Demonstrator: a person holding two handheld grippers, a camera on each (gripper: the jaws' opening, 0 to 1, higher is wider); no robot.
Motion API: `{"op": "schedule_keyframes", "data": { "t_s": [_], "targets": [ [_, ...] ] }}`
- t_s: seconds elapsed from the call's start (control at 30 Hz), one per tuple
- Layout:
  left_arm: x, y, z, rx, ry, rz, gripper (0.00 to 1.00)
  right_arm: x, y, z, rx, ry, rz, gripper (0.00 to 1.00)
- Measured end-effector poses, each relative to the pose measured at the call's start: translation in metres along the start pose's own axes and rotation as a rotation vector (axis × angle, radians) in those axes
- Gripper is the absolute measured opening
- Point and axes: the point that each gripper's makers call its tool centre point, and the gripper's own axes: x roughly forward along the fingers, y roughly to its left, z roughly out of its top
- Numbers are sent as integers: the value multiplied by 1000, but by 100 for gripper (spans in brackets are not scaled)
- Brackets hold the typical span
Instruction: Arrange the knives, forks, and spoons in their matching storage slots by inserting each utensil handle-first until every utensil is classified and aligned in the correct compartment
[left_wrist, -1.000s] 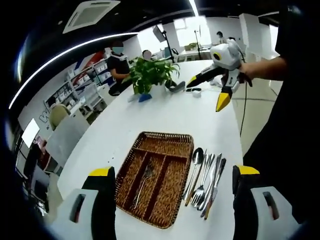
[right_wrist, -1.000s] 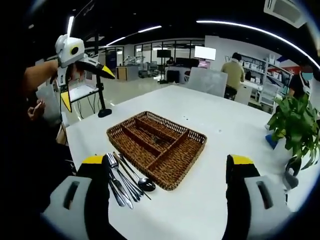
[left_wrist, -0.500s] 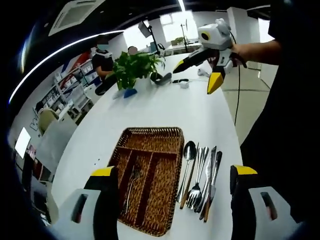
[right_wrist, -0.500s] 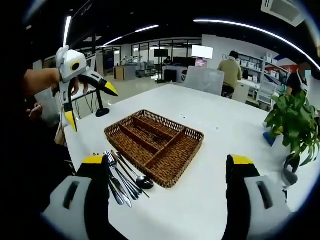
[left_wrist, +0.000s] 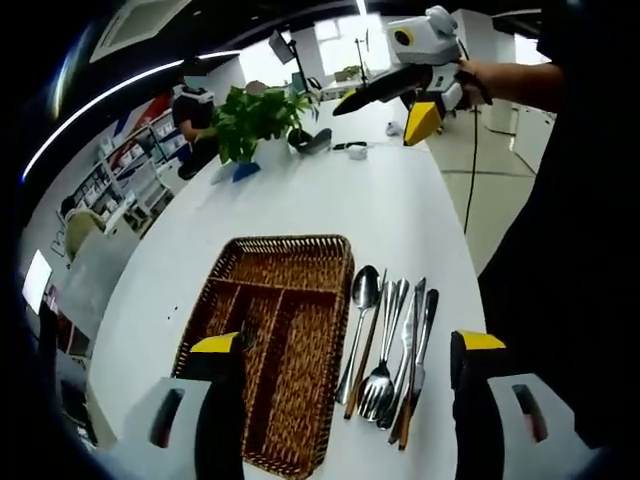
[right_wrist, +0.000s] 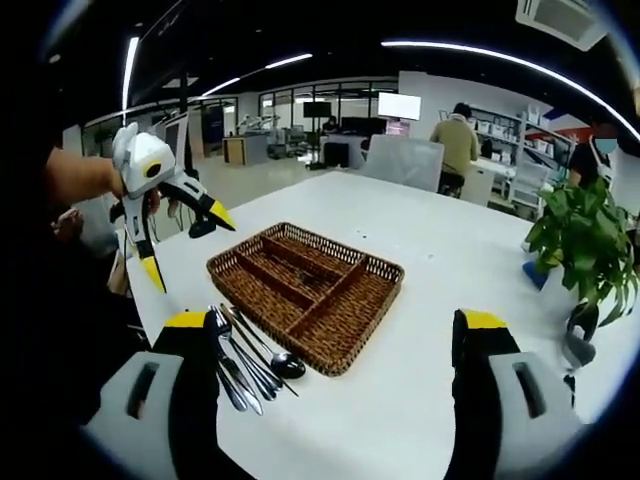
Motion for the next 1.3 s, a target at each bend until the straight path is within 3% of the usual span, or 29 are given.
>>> {"op": "schedule_keyframes", "data": {
  "t_s": [0.53,0.8,1.03,1.3],
  "targets": [
    [38,-15,-22,-13,26,-61,65,-3,-3,-2,14,-7,-15,100],
    [68,-26,-48,-25,87,-101,57,-1,1,-3,17,2,-6,100],
    [84,-38,-56,-4,115,-163,41,-1,0,-2,18,3,-7,100],
    [95,-47,-68,28,154,-205,30,-4,-1,-4,25,2,-13,100]
  ]
}}
